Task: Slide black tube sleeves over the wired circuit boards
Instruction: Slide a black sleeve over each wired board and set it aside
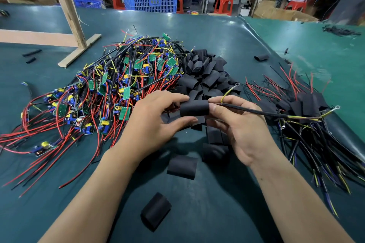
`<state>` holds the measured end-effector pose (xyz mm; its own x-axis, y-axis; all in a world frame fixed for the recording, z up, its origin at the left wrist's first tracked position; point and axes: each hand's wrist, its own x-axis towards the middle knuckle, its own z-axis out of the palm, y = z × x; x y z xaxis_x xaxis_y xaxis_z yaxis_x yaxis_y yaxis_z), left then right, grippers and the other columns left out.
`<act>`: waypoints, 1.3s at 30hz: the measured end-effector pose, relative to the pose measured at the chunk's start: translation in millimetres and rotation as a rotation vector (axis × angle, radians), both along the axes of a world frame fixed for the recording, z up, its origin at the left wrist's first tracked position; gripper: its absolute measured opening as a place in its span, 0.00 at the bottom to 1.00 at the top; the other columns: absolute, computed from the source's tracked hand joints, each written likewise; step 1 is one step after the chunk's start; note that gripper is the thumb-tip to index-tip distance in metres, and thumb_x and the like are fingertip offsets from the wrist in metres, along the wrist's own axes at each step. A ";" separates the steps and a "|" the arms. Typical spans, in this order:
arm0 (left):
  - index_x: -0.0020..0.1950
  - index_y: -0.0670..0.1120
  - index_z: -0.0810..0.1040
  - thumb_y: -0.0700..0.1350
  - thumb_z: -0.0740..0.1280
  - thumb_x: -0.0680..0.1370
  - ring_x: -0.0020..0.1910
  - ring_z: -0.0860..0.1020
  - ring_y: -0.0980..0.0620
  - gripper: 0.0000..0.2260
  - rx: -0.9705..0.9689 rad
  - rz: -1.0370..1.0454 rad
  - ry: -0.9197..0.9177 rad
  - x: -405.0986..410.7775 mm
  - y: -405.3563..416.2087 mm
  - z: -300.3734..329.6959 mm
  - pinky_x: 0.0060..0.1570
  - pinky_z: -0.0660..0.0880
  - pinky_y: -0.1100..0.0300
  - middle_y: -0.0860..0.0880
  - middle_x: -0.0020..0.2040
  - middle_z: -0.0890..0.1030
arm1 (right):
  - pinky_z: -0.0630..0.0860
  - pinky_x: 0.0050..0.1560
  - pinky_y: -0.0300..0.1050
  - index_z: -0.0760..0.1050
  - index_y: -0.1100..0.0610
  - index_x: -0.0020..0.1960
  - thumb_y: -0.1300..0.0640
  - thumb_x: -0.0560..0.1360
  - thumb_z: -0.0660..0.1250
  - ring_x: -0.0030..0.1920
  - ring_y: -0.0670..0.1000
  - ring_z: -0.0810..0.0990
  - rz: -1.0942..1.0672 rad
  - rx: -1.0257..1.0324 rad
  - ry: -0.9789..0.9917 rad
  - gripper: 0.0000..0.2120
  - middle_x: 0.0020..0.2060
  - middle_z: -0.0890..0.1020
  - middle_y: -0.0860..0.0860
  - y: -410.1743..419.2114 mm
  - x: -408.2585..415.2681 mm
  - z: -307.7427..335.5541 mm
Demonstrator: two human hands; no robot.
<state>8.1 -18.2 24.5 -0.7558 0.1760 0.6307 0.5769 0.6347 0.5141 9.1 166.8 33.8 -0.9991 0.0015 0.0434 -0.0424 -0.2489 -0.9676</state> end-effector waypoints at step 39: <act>0.58 0.38 0.83 0.48 0.74 0.71 0.48 0.80 0.52 0.20 0.050 -0.052 0.027 -0.2 2.4 1.2 0.54 0.76 0.62 0.45 0.50 0.82 | 0.80 0.34 0.38 0.83 0.60 0.43 0.60 0.72 0.70 0.37 0.53 0.85 0.079 -0.185 -0.110 0.05 0.40 0.85 0.58 -1.8 -0.8 2.8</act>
